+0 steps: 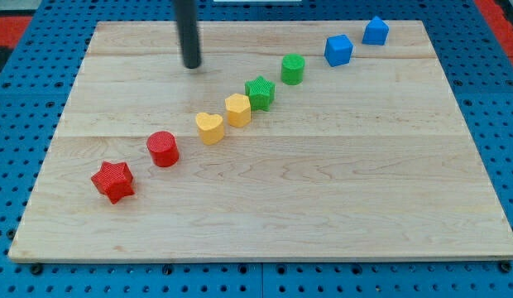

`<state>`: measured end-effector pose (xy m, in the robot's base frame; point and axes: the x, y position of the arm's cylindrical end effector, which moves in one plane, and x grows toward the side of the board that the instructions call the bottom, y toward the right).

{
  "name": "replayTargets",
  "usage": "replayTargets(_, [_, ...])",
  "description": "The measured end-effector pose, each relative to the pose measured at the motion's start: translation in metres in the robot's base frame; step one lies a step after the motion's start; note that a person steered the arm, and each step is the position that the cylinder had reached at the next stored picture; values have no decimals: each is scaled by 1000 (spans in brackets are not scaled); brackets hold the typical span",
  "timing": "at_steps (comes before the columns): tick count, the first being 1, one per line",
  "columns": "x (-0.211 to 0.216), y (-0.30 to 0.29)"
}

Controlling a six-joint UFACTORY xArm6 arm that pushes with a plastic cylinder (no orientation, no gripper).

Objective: Slightly move the green circle towards the green star

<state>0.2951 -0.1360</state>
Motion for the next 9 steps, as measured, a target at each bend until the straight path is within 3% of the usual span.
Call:
replayTargets(2, [71,-47])
replayTargets(4, [83,-74])
replayTargets(5, [40,-45])
replayTargets(6, [31,34])
replayTargets(8, [-34,143])
replayTargets(9, [-42,198])
